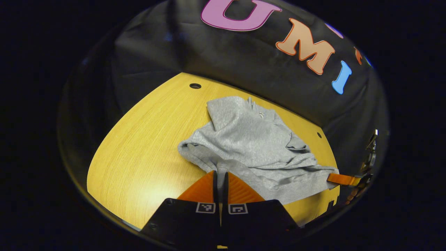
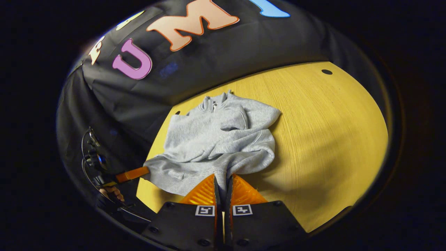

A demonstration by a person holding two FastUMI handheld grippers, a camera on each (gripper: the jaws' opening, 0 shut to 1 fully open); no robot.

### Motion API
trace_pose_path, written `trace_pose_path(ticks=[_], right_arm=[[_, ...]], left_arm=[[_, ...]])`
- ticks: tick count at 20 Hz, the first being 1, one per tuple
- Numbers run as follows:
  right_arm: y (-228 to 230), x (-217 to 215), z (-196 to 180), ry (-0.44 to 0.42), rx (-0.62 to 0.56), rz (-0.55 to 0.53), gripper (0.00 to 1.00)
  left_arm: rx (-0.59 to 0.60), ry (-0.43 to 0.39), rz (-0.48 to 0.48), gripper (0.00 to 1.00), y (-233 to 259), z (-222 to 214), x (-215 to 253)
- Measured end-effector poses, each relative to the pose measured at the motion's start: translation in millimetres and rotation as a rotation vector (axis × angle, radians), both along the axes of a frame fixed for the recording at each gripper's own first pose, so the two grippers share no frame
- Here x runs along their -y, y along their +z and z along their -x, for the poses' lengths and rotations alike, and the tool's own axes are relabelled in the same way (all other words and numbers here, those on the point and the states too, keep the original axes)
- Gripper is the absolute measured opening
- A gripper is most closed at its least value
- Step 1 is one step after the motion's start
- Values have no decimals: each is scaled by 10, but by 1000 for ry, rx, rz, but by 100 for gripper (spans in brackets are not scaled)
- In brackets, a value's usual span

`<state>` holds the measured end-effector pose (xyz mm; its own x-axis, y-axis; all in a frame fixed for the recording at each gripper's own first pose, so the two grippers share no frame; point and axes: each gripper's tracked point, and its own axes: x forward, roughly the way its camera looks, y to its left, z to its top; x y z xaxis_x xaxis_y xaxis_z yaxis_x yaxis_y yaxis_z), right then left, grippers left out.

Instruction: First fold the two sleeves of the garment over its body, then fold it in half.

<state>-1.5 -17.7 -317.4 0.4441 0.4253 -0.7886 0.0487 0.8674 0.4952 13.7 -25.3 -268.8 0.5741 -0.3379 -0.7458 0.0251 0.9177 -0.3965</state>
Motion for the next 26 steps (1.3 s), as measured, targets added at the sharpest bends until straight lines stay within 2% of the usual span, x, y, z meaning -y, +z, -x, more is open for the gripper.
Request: trace_pose_path(ticks=[3, 6, 7, 11, 16, 19, 20, 21, 22, 25, 26], right_arm=[[103, 9, -184, -46, -11, -59, 4], [133, -39, -346, -126, -43, -150, 4], [152, -35, -509, -152, -54, -177, 4], [188, 47, -739, -229, -98, -242, 4], [-37, 72, -1052, -313, -173, -297, 2], [-261, 37, -1169, -362, -227, -315, 4], [-355, 37, -1226, -382, -240, -311, 2], [-438, 32, -1266, -397, -247, -309, 4], [-502, 17, -1301, -407, -249, -308, 2], [-680, -49, -1399, -425, -254, -296, 6], [-730, -69, -1420, -431, -251, -293, 13]], left_arm=[[9, 13, 20, 0, 84, -183, -7], [18, 22, 36, 0, 126, -425, 5], [20, 22, 41, 0, 140, -499, 14], [23, 11, 54, 0, 155, -794, 50], [-27, 13, 74, 0, -29, -1085, 138], [-75, 40, 93, 0, -195, -1218, 175], [-91, 48, 101, 0, -249, -1263, 201], [-100, 54, 104, 0, -304, -1308, 212], [-116, 63, 94, 0, -371, -1334, 198], [-135, 52, 64, 2, -504, -1405, 248], [-133, 47, 49, 5, -529, -1431, 244]])
